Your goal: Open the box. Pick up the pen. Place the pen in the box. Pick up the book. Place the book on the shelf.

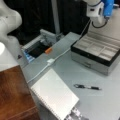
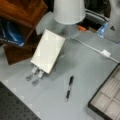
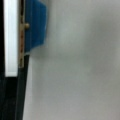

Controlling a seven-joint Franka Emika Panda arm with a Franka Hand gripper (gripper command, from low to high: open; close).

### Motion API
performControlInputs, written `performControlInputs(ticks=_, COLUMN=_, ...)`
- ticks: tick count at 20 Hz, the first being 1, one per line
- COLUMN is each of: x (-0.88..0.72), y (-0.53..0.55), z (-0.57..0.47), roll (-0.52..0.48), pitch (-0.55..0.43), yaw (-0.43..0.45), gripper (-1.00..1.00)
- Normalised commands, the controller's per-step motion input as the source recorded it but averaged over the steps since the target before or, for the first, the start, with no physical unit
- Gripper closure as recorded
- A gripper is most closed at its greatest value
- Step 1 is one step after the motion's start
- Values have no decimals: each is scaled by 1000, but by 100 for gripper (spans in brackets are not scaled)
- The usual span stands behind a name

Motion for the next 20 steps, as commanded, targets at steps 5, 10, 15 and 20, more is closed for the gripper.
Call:
performControlInputs(ticks=5, x=-19, y=-352, z=46, roll=-148, pitch=155, yaw=98, gripper=-100)
performControlInputs(ticks=10, x=163, y=-546, z=97, roll=-257, pitch=153, yaw=171, gripper=-100)
performControlInputs(ticks=15, x=265, y=-543, z=134, roll=-348, pitch=137, yaw=176, gripper=-100)
performControlInputs(ticks=20, x=304, y=-328, z=147, roll=-392, pitch=87, yaw=206, gripper=-100)
